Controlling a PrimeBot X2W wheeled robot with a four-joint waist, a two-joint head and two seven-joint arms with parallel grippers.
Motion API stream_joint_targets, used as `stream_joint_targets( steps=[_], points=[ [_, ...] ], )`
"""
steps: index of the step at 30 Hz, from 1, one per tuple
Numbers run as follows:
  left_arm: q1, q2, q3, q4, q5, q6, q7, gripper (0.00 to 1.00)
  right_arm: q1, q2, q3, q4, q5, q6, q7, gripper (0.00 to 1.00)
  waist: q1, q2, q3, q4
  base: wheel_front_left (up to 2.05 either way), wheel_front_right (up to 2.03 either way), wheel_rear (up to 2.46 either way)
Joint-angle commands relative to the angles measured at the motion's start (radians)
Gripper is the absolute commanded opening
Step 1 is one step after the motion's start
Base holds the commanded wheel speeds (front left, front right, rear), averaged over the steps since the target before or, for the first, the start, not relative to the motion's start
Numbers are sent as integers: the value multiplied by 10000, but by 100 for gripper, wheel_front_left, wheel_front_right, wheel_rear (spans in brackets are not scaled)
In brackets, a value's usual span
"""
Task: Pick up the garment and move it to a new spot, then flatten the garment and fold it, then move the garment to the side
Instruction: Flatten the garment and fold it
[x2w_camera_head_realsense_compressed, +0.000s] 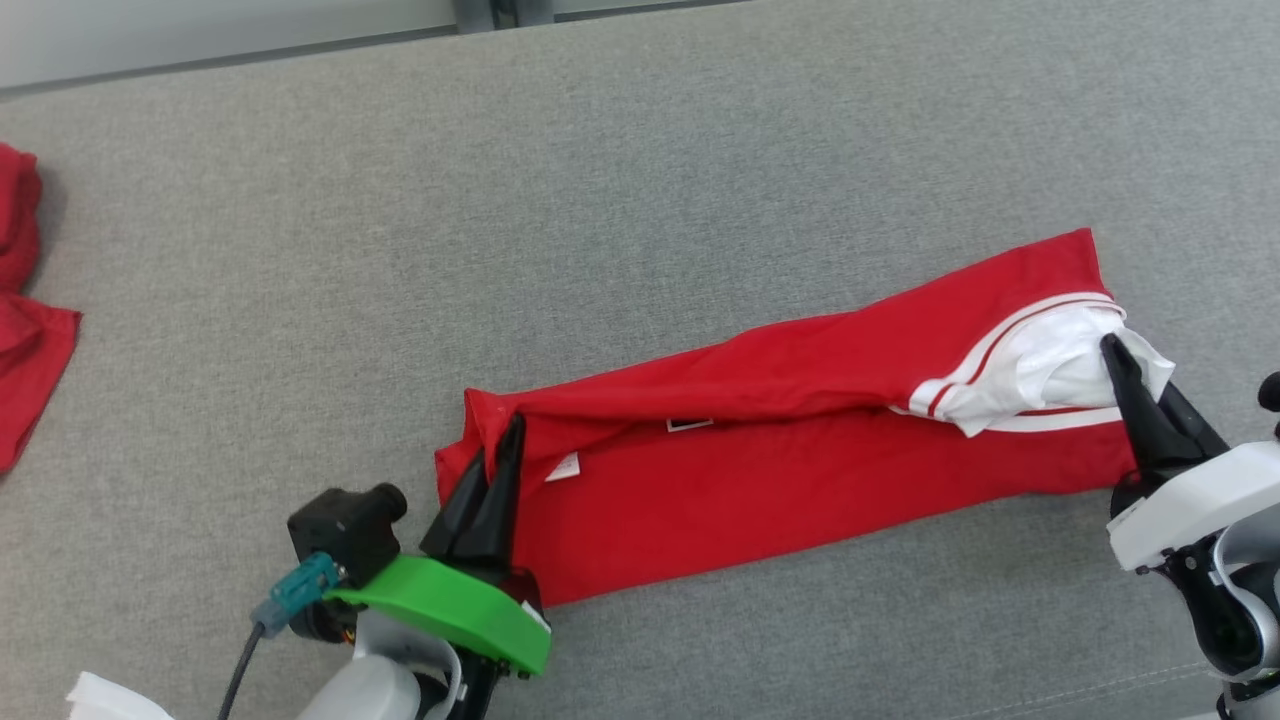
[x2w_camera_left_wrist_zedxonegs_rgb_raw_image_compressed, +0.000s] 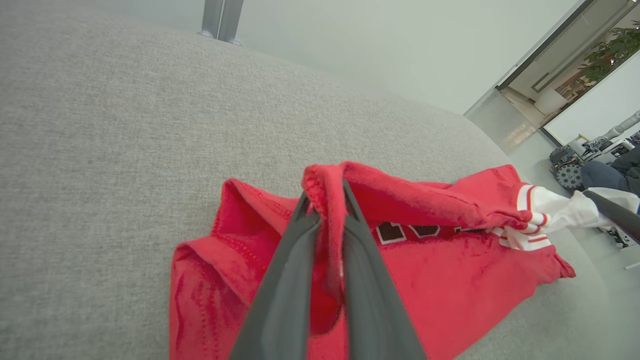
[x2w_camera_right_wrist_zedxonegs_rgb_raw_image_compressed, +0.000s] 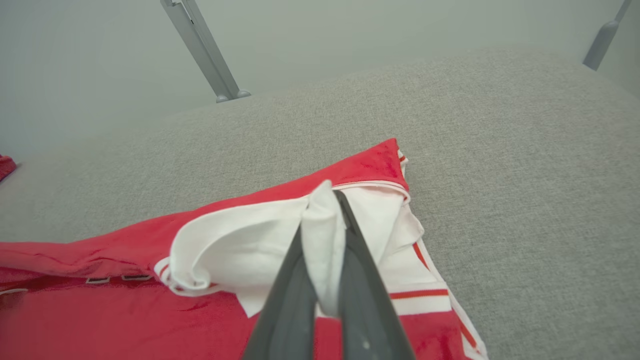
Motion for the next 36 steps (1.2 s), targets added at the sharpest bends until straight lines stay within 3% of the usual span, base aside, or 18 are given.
stream_joint_targets(
  steps=[1,3,4,5,6,9,12,14,18,22,28,32,36],
  points=[
    [279,19,-88,171,-41,-168,-85,0,86,66,89,59,-174,0,25,0,1,-1,-307,-324,0,0,0],
    [376,26,-157,439,115,-270,-221,4,-6,109,174,329,-556,0,14,0,1,-1,-348,-396,0,0,0],
    [460,-27,-133,551,108,-302,-285,22,-90,187,182,459,-675,0,-51,0,1,-1,-374,-416,0,0,0],
    [603,-102,-113,696,78,-354,-342,78,-192,212,216,644,-947,0,-101,87,1,-1,-402,-431,0,0,0],
    [709,-88,-79,891,161,-348,-404,100,-257,276,231,862,-1110,0,-70,100,1,-1,-436,-432,0,0,0],
    [956,12,-96,1319,484,-354,-508,100,-214,326,192,1093,-1351,0,73,100,1,-1,-518,-362,0,0,0],
    [1292,100,290,1301,886,-89,-587,100,1,269,-322,767,-1357,0,273,100,1,-1,-554,-253,0,0,0],
    [1570,4,1049,835,1471,248,-615,100,37,292,-797,377,-1419,0,525,100,1,-1,-475,-215,0,0,0],
    [2441,-439,2482,-81,2766,468,-592,100,-270,216,-1221,129,-1909,0,1703,100,1,-1,-169,-80,0,0,0],
    [2751,-1138,3377,-306,3732,-7,-593,100,-872,262,-1183,859,-2455,2,3105,100,1,-1,163,269,0,0,0],
    [2514,-2085,4129,-112,4699,-937,-592,100,-1637,-76,-1020,2229,-2561,-1,4145,100,1,-1,518,1022,0,0,0],
    [2437,-2421,4556,-20,5103,-1381,-585,100,-1874,-249,-1062,3117,-2627,0,4477,100,1,-1,464,1446,0,0,0],
    [2555,-2554,4722,167,5319,-1654,-585,100,-1717,-144,-964,3907,-1804,2,5221,100,1,-1,225,1745,0,0,0]
  ],
)
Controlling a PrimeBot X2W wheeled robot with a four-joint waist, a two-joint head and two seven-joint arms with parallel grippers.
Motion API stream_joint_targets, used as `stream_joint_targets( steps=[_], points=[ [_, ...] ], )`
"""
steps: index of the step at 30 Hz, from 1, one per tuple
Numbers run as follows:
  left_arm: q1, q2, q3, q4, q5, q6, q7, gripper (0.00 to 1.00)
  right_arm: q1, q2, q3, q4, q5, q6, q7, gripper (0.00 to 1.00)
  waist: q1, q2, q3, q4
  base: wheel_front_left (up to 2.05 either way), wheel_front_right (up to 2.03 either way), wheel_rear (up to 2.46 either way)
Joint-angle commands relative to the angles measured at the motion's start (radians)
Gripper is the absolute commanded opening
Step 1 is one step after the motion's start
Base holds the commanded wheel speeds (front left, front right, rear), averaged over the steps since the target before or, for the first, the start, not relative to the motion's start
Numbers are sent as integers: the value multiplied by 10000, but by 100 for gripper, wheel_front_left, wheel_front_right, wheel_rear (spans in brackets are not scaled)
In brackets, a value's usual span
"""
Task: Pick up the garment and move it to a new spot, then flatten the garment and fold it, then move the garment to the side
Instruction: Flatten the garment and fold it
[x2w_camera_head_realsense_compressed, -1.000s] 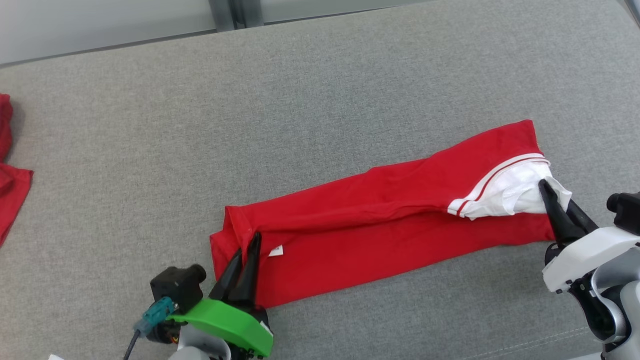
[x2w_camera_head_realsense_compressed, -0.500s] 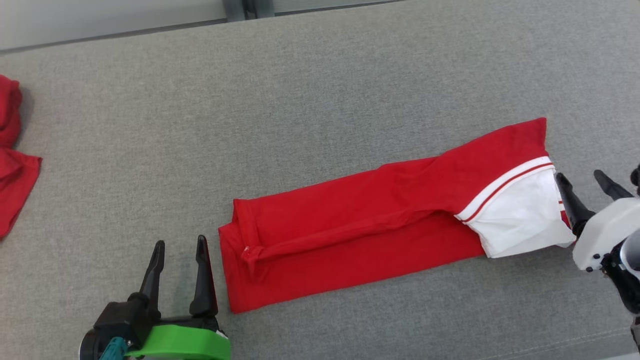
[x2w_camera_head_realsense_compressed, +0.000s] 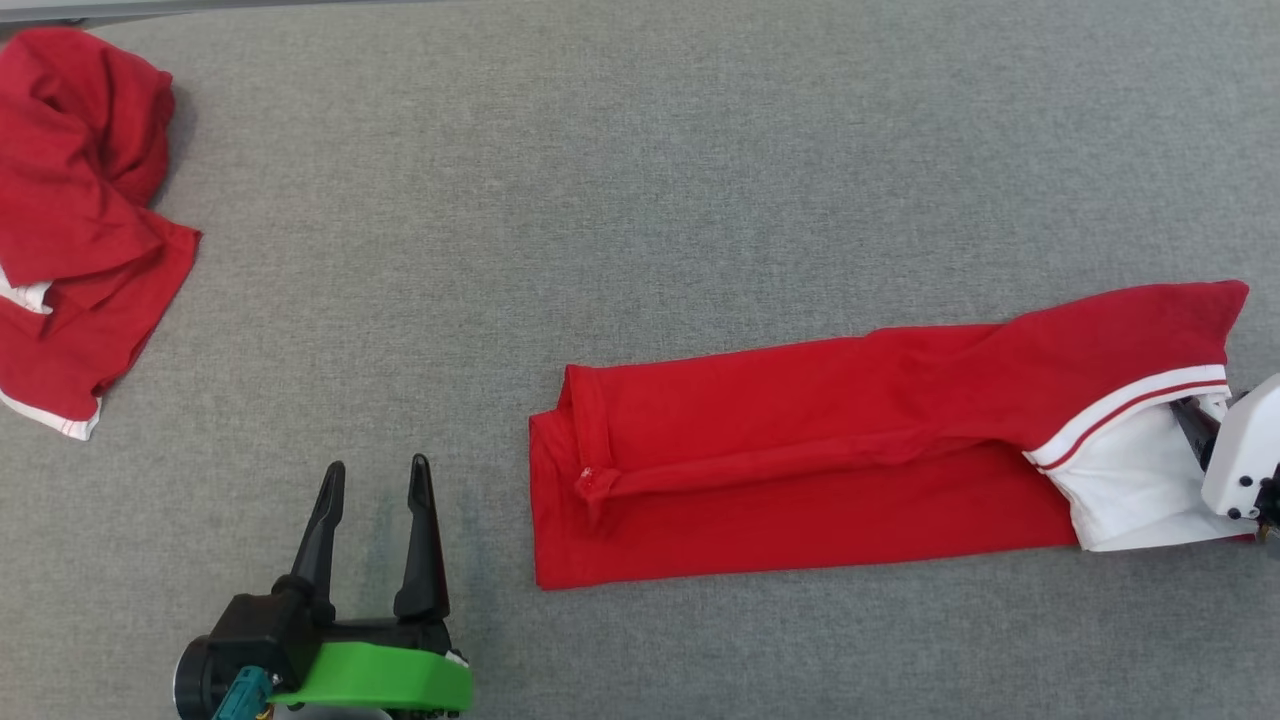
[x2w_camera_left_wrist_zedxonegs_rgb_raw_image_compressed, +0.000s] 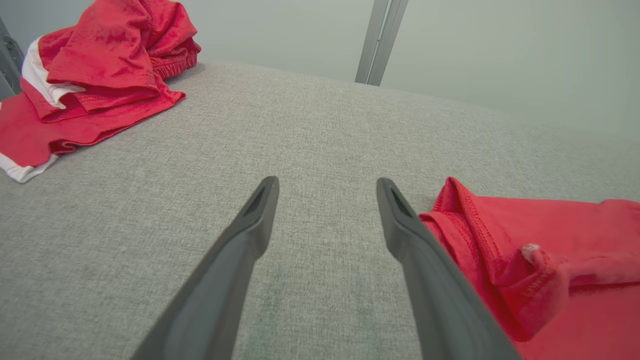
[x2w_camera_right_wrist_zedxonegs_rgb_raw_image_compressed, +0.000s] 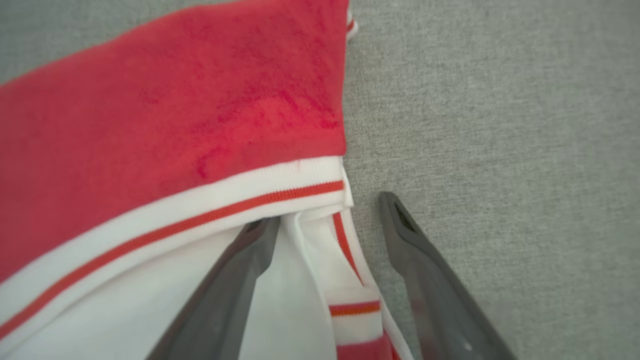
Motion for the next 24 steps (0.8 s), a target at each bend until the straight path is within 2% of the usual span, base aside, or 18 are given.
stream_joint_targets(
  steps=[1,2,4,6,8,11,15,17,19,24],
  points=[
    [22,-29,22,62,90,-75,1,100,253,367,342,358,549,26,425,100,1,0,-198,323,0,0,0],
    [82,-37,40,118,116,-113,1,100,335,451,618,171,1184,67,463,0,1,0,-271,353,0,0,0],
    [131,-34,32,138,-66,-87,1,100,496,507,537,-115,2615,63,448,0,1,0,-424,348,0,0,0],
    [173,-38,-13,145,-138,-45,1,100,699,-202,201,-167,3148,6,182,0,1,0,-551,333,0,0,0],
    [218,-41,-13,171,-151,-5,1,100,866,-559,-246,-103,3699,-8,32,0,1,0,-691,325,0,0,0],
    [335,-38,20,231,-178,12,1,100,1151,-1374,-1263,243,4060,-5,18,0,1,0,-864,340,0,0,0],
    [469,-36,74,249,-303,97,1,100,1719,-2239,-2715,700,3915,0,208,0,1,0,-1083,450,0,0,0],
    [537,-38,51,273,-376,113,1,100,1931,-2576,-3142,495,3774,4,419,0,1,0,-1181,485,0,0,0],
    [631,-37,-18,312,-503,147,1,100,1986,-2553,-3265,-118,3861,6,662,0,1,0,-1318,485,0,0,0],
    [877,-36,-374,666,-890,320,0,100,2164,-1252,-2646,-2472,5143,6,1452,0,1,0,-1675,368,0,0,0]
  ],
)
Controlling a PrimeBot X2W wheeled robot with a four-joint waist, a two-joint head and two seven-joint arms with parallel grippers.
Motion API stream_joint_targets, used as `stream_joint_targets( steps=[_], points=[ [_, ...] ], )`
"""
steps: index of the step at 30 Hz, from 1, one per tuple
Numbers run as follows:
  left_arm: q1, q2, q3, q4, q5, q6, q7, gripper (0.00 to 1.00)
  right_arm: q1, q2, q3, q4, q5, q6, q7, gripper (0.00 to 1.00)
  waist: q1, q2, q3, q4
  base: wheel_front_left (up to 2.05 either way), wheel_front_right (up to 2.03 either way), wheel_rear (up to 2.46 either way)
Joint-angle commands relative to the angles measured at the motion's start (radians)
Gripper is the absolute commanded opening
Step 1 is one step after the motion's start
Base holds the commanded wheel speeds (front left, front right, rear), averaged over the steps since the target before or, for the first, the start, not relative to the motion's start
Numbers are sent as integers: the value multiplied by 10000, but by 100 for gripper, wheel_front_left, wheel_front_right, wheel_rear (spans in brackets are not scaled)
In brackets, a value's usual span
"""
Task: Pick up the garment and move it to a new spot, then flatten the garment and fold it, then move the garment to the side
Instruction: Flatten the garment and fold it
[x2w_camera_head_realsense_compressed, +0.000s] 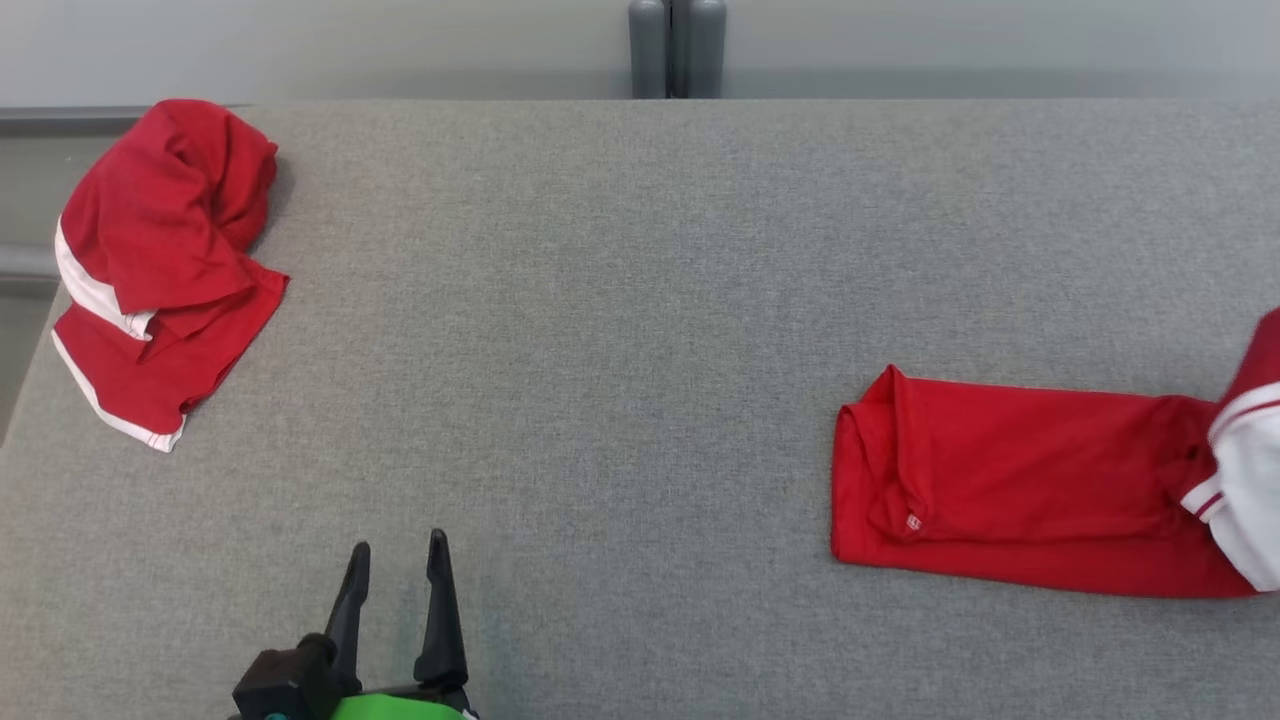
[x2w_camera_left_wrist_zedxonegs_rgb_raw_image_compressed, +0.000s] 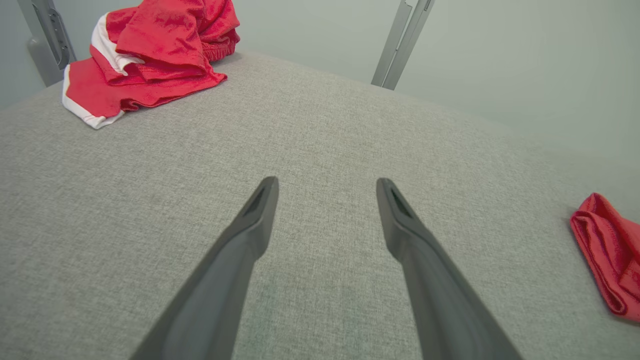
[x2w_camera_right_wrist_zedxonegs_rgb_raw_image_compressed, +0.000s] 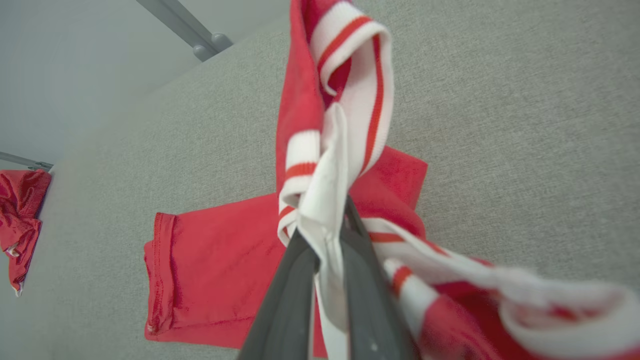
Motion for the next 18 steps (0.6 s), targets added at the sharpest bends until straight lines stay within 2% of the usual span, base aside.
stream_joint_targets(
  steps=[1,5,9,13,18],
  points=[
    [167,10,-103,158,-131,91,0,100,167,421,385,-562,115,4,55,0,1,0,-172,-162,0,0,0],
    [99,11,-402,504,-190,91,2,100,-28,2006,1659,-1195,-279,5,-638,0,1,0,-271,-406,0,0,0],
    [-23,17,-468,906,-209,282,0,100,-457,3520,2792,-692,-1033,5,-1695,0,1,0,-252,-628,0,0,0],
    [-207,19,-461,1207,-190,294,2,100,-704,4364,3372,103,-1589,6,-2707,0,1,0,-260,-636,0,0,0],
    [-235,17,-400,1353,-179,316,0,100,-966,4759,3865,853,-1734,6,-3437,0,1,0,-257,-672,0,0,0]
  ],
)
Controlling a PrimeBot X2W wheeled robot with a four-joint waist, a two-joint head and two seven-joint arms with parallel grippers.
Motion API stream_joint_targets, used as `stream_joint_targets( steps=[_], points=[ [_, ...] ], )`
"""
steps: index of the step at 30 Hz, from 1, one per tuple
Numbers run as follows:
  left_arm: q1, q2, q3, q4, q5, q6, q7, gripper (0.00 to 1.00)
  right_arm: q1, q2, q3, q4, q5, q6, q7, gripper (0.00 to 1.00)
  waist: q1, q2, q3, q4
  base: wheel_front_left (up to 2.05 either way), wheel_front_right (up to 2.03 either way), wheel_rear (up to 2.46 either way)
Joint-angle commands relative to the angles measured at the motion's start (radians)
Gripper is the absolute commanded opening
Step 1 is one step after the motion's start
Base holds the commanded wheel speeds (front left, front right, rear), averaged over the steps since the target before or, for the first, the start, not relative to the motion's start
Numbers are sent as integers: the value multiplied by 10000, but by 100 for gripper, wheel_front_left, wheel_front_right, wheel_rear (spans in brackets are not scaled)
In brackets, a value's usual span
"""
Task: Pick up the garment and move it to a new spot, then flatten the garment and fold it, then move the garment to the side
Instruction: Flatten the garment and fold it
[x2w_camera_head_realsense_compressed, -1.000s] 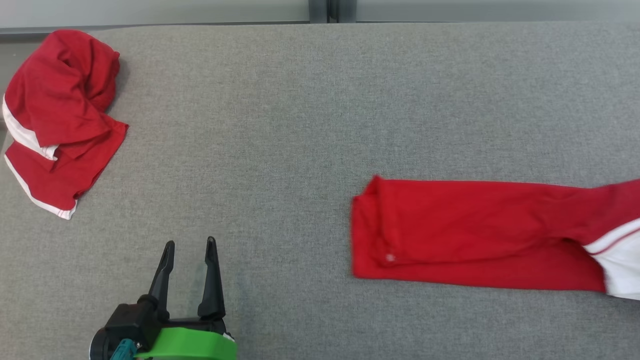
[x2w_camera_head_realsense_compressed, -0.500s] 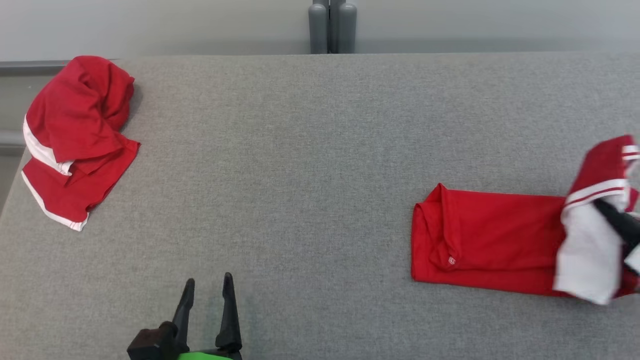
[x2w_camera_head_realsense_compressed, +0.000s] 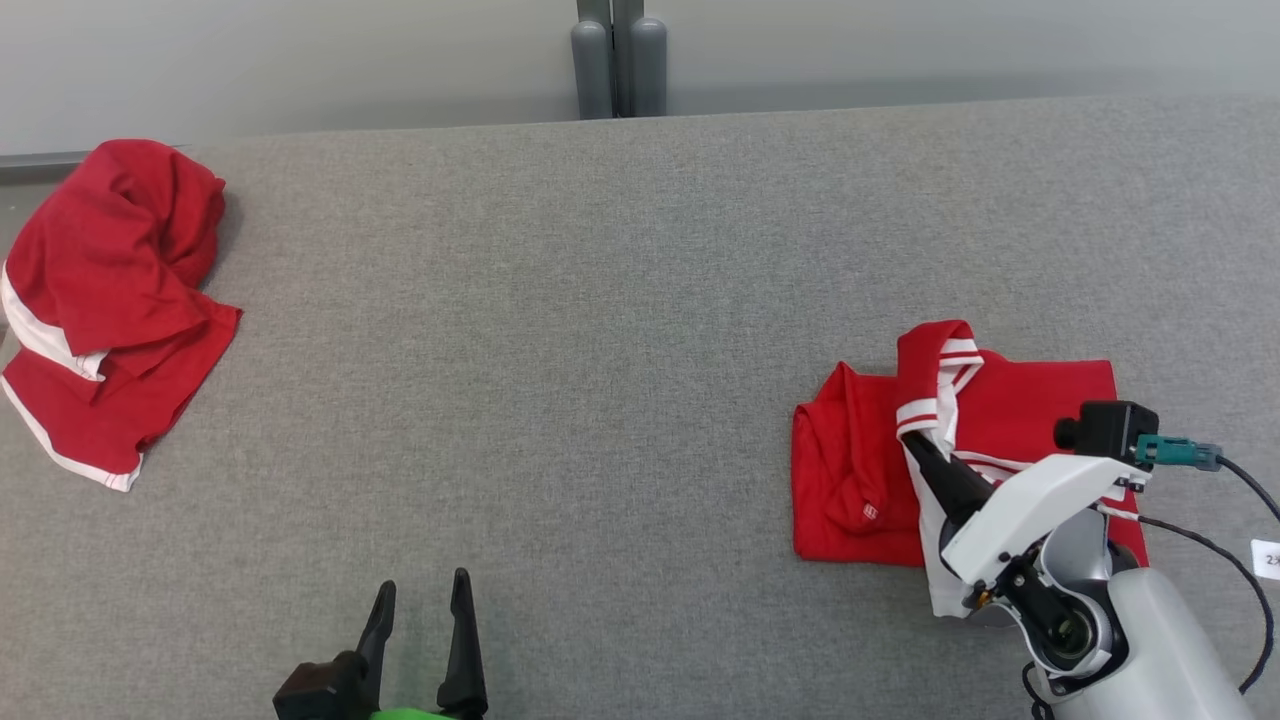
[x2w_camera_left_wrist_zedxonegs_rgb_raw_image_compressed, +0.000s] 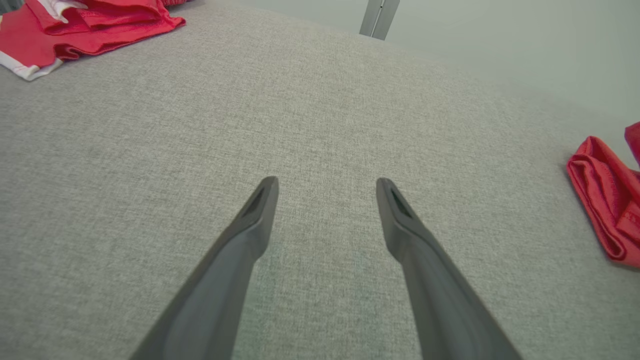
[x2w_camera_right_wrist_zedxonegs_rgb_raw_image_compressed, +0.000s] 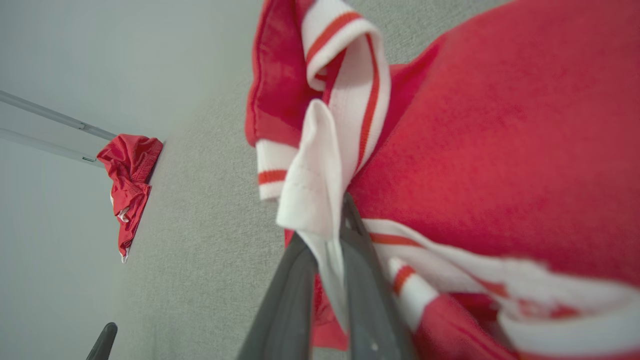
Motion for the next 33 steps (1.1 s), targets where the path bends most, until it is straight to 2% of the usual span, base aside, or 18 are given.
stream_joint_targets(
  steps=[1,4,5,6,7,13,16,20,24,25,27,30,33],
  points=[
    [-116,26,0,52,-13,9,-2,100,-175,58,139,143,16,7,-177,0,1,0,1,-12,0,0,0],
    [-96,26,-2,97,-10,-5,0,100,-364,130,389,415,109,7,-408,0,1,0,3,-56,0,0,0],
    [-85,26,-3,102,-18,2,-2,100,-445,156,526,462,166,7,-488,7,1,0,-5,-79,0,0,0],
    [-73,26,-20,130,-11,-8,-2,100,-482,181,644,471,207,7,-563,50,1,0,-9,-97,0,0,0],
    [-67,26,-37,156,0,-16,0,100,-499,203,751,515,250,7,-630,100,1,0,-11,-117,0,0,0],
    [25,28,38,98,159,-73,-2,100,-210,145,1245,-596,806,7,-1534,100,1,0,-125,-224,0,0,0],
    [177,26,194,-12,328,-138,-2,100,397,-459,1348,-1669,596,6,-2636,100,1,0,-287,-286,0,0,0],
    [355,26,485,-322,540,-264,-2,100,1364,-1228,1209,-2196,-396,6,-4419,100,1,0,-474,-464,0,0,0],
    [534,28,710,-562,692,-406,0,100,2081,-1827,450,-1679,-1733,6,-5803,100,1,0,-644,-675,0,0,0],
    [562,28,783,-593,644,-414,-2,100,2182,-1802,264,-1541,-1947,6,-5924,100,1,0,-695,-713,0,0,0],
    [603,29,903,-757,672,-470,-2,100,2435,-2006,-392,-1289,-3084,6,-6041,100,1,0,-832,-745,0,0,0],
    [713,37,1124,-1036,818,-559,0,100,2854,-1618,-1416,-1789,-4312,7,-6044,100,1,0,-1055,-766,0,0,0],
    [907,29,1331,-1282,1026,-638,0,100,3434,-1492,-1866,-2247,-5276,6,-6045,100,1,0,-1306,-736,0,0,0]
  ],
)
